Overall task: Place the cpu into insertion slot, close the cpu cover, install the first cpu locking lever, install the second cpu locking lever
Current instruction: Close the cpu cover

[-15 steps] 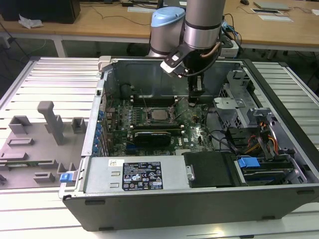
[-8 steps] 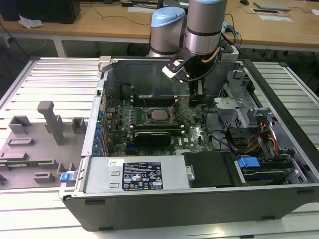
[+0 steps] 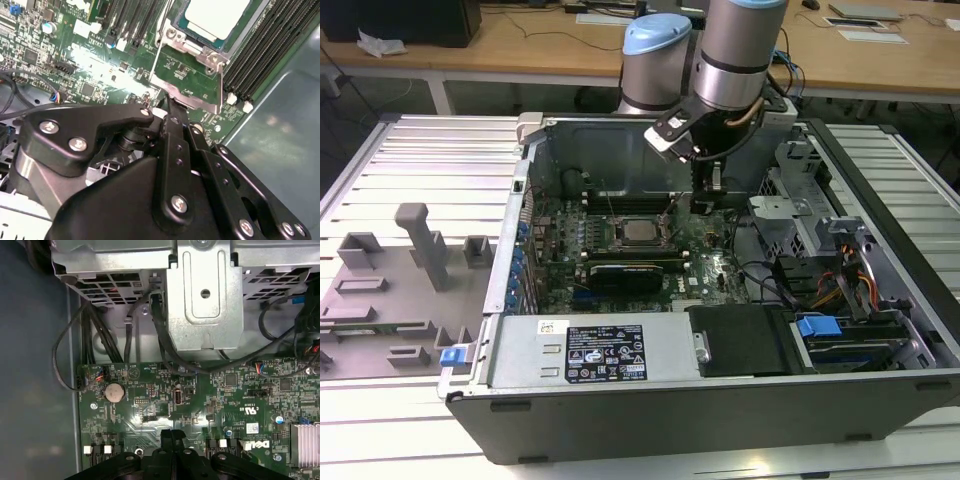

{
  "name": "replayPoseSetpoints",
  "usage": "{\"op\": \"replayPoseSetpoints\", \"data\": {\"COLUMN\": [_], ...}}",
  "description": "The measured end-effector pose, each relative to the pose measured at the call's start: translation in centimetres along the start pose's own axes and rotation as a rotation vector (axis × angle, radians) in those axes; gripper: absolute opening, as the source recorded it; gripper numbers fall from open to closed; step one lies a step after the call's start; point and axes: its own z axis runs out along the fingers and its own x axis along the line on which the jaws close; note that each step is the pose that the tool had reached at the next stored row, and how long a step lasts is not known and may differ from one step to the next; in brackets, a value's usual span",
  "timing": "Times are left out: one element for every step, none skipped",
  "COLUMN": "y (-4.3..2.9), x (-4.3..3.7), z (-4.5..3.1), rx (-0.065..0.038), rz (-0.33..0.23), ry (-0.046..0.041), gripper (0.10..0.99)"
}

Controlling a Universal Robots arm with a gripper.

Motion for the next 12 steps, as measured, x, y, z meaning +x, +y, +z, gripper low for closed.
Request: {"op": "replayPoseSetpoints", "data": {"y": [0.00, -0.12, -0.61, -0.97, -1.29, -1.64, -1.97, -2.27, -2.62, -3.16, -3.39, -3.46], "x": [0.00, 0.00, -0.02, -0.04, -0.05, -0.06, -0.08, -0.09, -0.11, -0.12, -0.13, -0.14], "z": [0.00, 0.01, 0.02, 0.02, 0.03, 0.03, 0.03, 0.04, 0.04, 0.05, 0.06, 0.06], "rx": [0.000, 0.000, -0.001, -0.001, -0.002, -0.003, -0.004, -0.005, -0.006, -0.007, -0.008, -0.008], "rz": [0.000, 0.000, 0.000, 0.000, 0.000, 0.000, 0.000, 0.000, 0.000, 0.000, 0.000, 0.000], "ry": [0.0001, 0.0002, 0.0003, 0.0002, 0.0003, 0.0003, 0.0002, 0.0002, 0.0003, 0.0004, 0.0005, 0.0004], "gripper": [0.106, 0.106, 0.106, 0.106, 0.106, 0.106, 0.106, 0.106, 0.106, 0.106, 0.106, 0.106]}}
